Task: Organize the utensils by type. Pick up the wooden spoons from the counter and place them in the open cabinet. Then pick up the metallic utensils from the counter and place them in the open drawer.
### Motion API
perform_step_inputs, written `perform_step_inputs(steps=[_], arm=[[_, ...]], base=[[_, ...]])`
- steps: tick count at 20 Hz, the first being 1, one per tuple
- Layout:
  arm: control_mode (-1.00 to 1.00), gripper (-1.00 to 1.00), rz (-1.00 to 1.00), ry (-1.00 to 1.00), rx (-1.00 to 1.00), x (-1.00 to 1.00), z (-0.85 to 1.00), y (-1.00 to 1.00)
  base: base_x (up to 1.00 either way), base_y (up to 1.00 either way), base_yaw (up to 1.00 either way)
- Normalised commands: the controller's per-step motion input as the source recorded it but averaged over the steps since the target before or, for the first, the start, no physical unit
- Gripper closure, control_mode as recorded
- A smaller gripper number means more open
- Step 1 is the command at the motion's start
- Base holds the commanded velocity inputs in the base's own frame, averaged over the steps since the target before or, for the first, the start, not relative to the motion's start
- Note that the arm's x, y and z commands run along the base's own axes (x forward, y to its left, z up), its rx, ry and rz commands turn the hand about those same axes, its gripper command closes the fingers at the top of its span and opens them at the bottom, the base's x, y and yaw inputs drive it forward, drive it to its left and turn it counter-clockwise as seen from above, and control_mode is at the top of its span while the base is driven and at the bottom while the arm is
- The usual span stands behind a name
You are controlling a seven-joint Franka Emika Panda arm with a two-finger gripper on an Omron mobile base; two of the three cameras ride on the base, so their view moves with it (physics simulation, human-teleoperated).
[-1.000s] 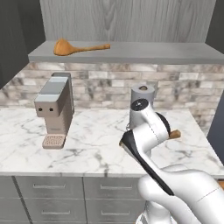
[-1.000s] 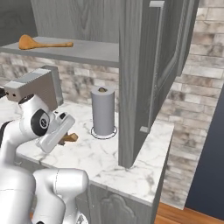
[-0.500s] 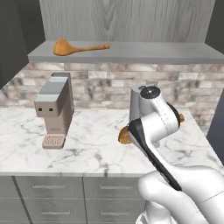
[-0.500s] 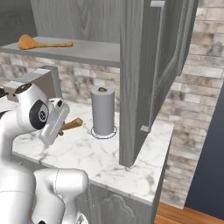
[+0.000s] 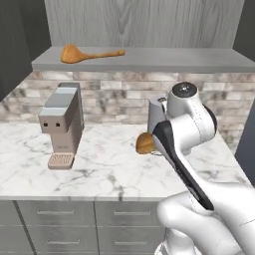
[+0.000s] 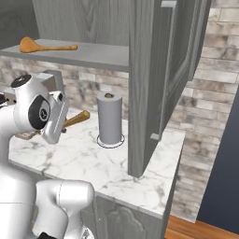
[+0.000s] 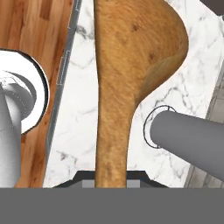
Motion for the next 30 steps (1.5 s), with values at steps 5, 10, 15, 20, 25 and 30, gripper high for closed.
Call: perform_step_inputs(steps=[5,10,15,20,25,30], arm=[[-1.0,1.0,0.0,-0.03,0.0,0.0,0.55,-0.01],[-1.0,1.0,0.0,-0.12,0.0,0.0,0.62,-0.04],[-1.0,1.0,0.0,-0.16,0.0,0.0,0.58,-0.05],[-1.0,1.0,0.0,-0.14,0.0,0.1,0.3,-0.01],[-1.0,1.0,0.0,-0.32,0.03,0.15,0.44,-0.05],[-1.0,1.0,0.05,-0.34,0.04,0.03,0.4,-0.23]], base=[[0.0,0.0,0.0],[0.0,0.0,0.0],[0.0,0.0,0.0],[0.0,0.0,0.0],[0.0,0.0,0.0],[0.0,0.0,0.0]])
